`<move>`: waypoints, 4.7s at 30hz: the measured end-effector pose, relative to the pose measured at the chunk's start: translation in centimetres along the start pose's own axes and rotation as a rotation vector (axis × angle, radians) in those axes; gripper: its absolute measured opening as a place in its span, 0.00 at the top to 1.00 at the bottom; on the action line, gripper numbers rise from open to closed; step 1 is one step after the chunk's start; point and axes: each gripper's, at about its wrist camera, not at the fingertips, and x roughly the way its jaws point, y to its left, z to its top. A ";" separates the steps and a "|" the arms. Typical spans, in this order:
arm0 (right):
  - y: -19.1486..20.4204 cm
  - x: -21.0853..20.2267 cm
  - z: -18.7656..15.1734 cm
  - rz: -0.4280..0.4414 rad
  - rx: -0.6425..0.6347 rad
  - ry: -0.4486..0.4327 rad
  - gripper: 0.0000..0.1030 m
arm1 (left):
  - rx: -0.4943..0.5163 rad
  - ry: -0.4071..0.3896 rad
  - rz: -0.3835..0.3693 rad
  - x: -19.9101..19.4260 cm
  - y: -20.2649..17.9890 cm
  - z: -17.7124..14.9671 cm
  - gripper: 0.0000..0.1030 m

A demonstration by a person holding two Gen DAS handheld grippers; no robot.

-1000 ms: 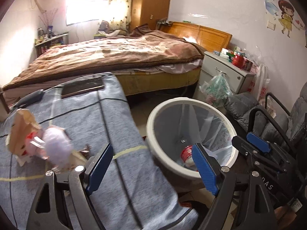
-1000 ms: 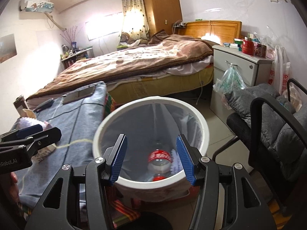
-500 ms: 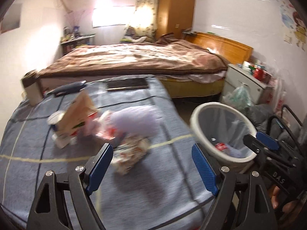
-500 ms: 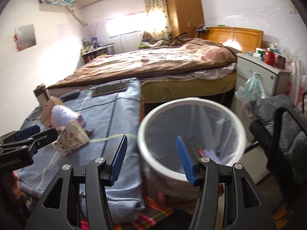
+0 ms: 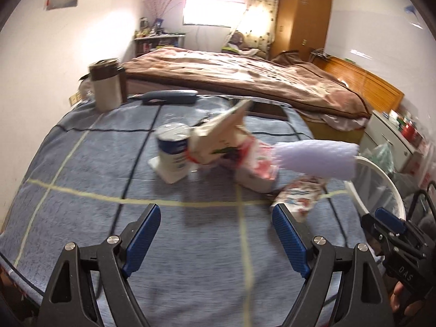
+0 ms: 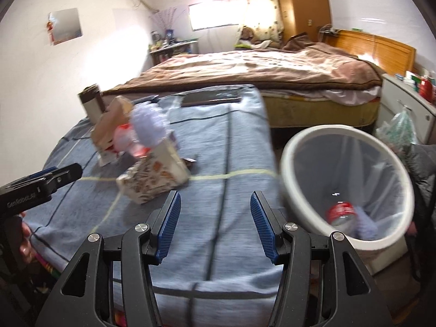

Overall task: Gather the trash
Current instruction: 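Move both open tools back over the trash on the mattress, then grasp the patterned paper cup with the right gripper while the left grasps the white yogurt cup, then carry the yogurt cup in the left gripper while the right carries the paper cup to the bin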

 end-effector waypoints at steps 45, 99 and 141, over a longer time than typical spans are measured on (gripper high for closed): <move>5.1 5.6 2.5 0.055 0.043 0.081 0.80 | -0.027 0.061 0.034 10.9 6.8 6.8 0.18; 3.1 -0.4 0.6 0.089 0.045 -0.014 0.82 | -0.005 -0.076 -0.027 -0.6 2.7 2.1 0.50; -9.3 -6.0 1.0 -0.158 0.185 -0.126 0.82 | 0.323 -0.067 -0.336 -0.7 -18.6 1.4 0.50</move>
